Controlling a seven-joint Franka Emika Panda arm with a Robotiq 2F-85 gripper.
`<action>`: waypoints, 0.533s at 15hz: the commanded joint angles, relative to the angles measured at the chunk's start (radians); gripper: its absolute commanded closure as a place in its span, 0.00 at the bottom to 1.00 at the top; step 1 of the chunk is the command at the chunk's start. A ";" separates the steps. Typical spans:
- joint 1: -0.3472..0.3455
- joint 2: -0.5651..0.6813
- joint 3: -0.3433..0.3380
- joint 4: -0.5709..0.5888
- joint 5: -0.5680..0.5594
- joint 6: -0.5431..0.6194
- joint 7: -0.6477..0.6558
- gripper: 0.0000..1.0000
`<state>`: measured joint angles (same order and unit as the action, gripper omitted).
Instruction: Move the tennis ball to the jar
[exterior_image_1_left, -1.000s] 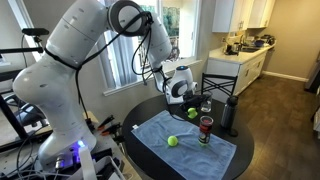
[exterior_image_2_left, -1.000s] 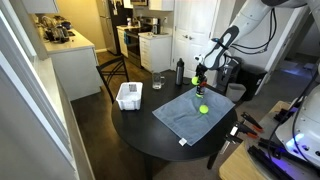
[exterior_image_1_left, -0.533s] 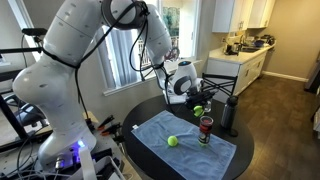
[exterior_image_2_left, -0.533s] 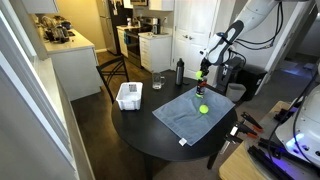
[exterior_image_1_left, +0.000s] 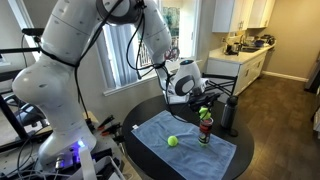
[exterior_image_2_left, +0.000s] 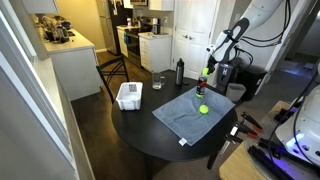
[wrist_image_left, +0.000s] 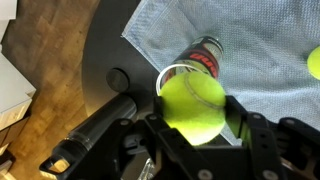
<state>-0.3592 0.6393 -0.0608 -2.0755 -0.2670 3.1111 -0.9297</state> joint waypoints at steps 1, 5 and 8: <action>-0.017 -0.028 0.000 -0.043 -0.016 0.036 0.036 0.63; -0.021 -0.002 0.006 -0.013 -0.012 0.033 0.047 0.63; -0.005 0.009 -0.010 -0.001 -0.016 0.041 0.069 0.63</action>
<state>-0.3666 0.6429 -0.0630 -2.0772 -0.2670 3.1165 -0.9003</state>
